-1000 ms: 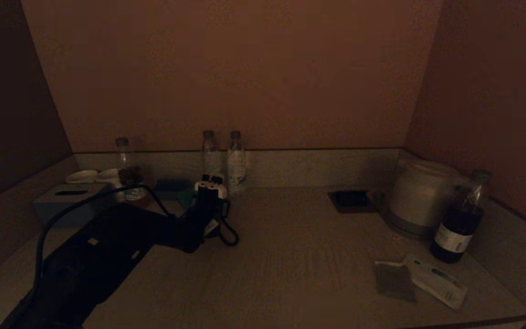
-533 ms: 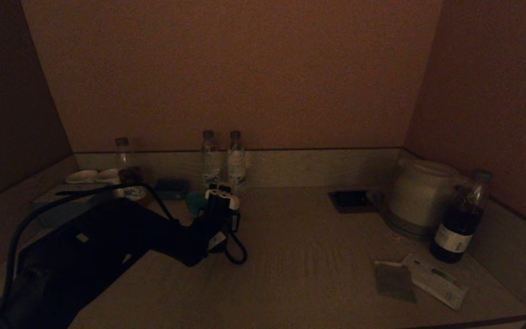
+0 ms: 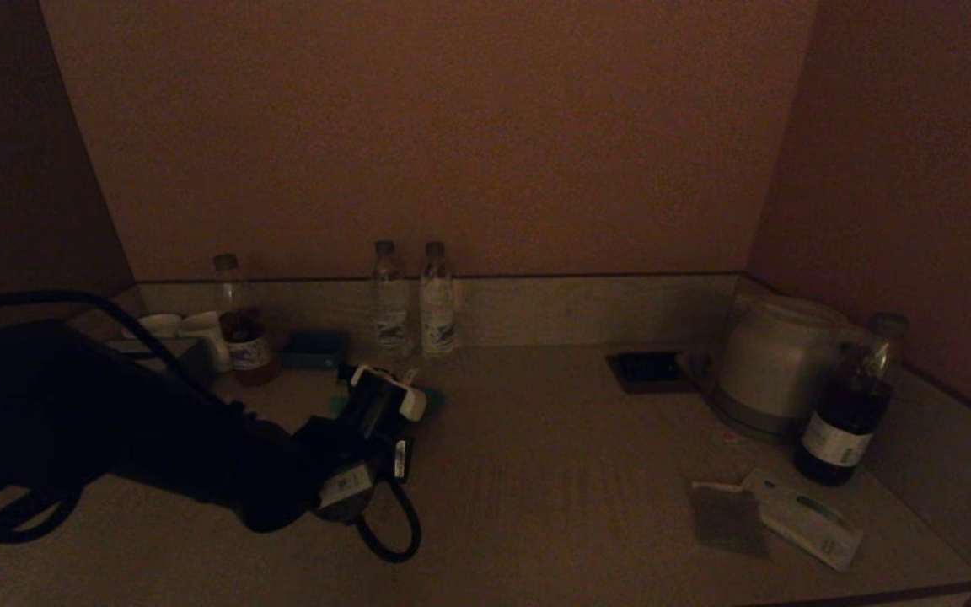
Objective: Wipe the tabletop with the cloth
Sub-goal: Sweep the stains on the table
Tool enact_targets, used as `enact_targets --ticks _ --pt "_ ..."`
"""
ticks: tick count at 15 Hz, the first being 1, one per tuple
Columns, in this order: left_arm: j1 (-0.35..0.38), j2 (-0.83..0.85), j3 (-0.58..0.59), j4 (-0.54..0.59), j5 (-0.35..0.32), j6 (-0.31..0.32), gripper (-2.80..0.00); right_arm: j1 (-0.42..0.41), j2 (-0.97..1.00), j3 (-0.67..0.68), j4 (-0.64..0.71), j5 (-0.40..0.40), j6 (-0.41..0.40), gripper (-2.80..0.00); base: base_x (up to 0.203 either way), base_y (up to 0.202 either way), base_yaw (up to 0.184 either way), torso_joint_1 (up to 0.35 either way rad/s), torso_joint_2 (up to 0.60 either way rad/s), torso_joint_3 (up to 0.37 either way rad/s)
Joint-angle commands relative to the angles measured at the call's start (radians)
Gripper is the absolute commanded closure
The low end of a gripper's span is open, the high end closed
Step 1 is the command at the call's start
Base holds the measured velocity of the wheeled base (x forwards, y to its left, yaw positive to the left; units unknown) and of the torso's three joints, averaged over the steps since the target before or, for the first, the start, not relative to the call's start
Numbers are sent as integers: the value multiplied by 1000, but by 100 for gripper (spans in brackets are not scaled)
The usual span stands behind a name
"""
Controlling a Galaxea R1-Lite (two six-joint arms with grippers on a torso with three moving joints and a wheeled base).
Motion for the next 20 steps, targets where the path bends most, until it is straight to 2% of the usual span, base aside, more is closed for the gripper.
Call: enact_targets --ticks 1,2,4,6,8,11,14,16,18,20 --pt "-61 -192 117 39 1 -46 0 0 0 0 0 0 0 0 0 0 0 0 0 0" --pt "-119 -280 199 61 -5 -82 0 0 0 0 0 0 0 0 0 0 0 0 0 0" --pt "-303 -426 361 91 -25 -159 0 0 0 0 0 0 0 0 0 0 0 0 0 0" --pt "-460 -546 483 148 -37 -263 0 0 0 0 0 0 0 0 0 0 0 0 0 0" --pt "-514 -591 523 233 -43 -347 0 0 0 0 0 0 0 0 0 0 0 0 0 0" --pt "-574 -825 570 459 -45 -435 0 0 0 0 0 0 0 0 0 0 0 0 0 0" --pt "-593 -1085 584 637 -41 -447 0 0 0 0 0 0 0 0 0 0 0 0 0 0" --pt "-596 -1266 552 796 -39 -407 0 0 0 0 0 0 0 0 0 0 0 0 0 0" --pt "-593 -1375 525 960 -38 -367 0 0 0 0 0 0 0 0 0 0 0 0 0 0" --pt "-575 -1486 500 1065 -35 -332 0 0 0 0 0 0 0 0 0 0 0 0 0 0"
